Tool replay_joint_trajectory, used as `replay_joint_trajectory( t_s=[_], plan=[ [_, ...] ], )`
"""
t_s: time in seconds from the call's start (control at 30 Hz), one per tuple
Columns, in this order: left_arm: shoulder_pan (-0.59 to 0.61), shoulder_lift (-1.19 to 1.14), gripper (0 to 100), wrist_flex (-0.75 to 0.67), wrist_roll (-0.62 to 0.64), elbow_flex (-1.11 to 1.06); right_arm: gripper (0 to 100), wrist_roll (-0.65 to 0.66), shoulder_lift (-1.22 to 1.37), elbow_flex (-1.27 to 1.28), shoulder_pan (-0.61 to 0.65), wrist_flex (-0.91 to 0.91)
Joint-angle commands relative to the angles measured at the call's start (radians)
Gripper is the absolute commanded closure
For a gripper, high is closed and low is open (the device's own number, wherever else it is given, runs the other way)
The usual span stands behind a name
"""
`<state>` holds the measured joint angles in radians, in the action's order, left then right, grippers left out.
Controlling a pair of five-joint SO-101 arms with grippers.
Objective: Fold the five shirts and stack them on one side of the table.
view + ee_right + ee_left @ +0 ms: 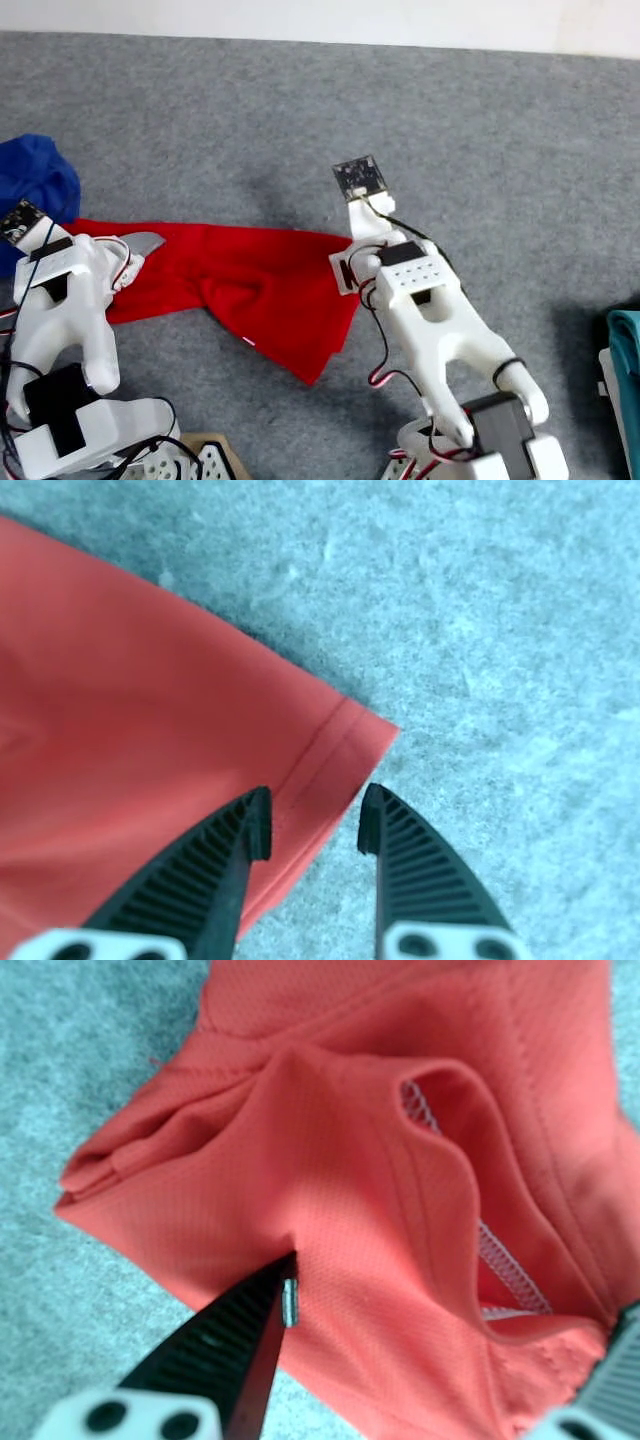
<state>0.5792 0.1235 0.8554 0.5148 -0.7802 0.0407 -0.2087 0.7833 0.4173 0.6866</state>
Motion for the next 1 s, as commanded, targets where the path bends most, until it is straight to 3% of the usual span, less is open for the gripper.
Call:
replay_joint_trajectory(
  t_s=[0.0,0.17,0.33,0.83,0.97],
  plan=[
    [0.016,0.004,54,-0.021,-0.012,0.004,84.0,-0.026,0.028,-0.074,-0.012,-0.016],
    [0.016,0.004,54,-0.021,-0.012,0.004,85.1,-0.029,0.065,-0.111,-0.013,-0.016],
    [0.016,0.004,54,-0.021,-0.012,0.004,97.8,-0.026,0.068,-0.111,-0.015,-0.036],
    [0.015,0.004,54,-0.021,-0.012,0.004,98.8,-0.025,0.071,-0.222,-0.137,-0.038],
    [0.015,0.004,54,-0.021,-0.012,0.004,98.8,0.034,0.117,-0.252,-0.134,-0.036]
  ],
)
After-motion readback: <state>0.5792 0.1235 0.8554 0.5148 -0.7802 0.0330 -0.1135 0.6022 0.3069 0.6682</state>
